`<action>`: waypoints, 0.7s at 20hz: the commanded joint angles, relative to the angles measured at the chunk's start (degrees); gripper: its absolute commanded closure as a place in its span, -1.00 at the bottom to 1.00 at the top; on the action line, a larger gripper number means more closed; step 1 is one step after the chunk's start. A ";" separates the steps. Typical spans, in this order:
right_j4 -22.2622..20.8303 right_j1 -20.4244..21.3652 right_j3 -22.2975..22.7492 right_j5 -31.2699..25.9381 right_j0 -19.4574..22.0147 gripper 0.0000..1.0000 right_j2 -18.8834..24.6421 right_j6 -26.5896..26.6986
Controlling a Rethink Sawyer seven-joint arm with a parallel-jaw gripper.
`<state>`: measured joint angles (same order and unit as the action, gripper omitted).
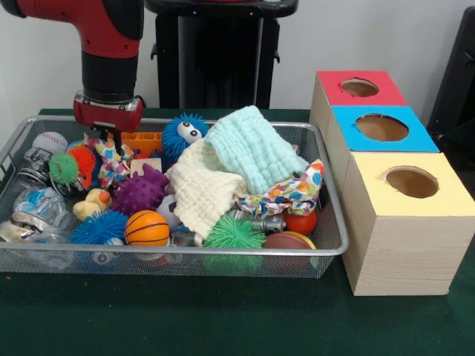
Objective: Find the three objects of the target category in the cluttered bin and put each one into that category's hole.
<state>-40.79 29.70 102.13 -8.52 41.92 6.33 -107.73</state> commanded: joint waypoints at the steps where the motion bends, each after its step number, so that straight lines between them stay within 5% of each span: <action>1: -4.53 -4.16 -6.47 -6.91 2.03 1.00 5.94 8.99; 3: -4.36 -4.43 -6.33 -7.59 3.22 1.00 7.37 9.82; 4: -4.56 -4.51 -6.32 -7.96 3.62 -1.00 7.91 9.71; 14: -3.45 -1.93 -5.03 -11.17 3.00 -1.00 7.50 8.33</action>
<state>-41.86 27.99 100.44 -11.50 44.93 9.44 -107.73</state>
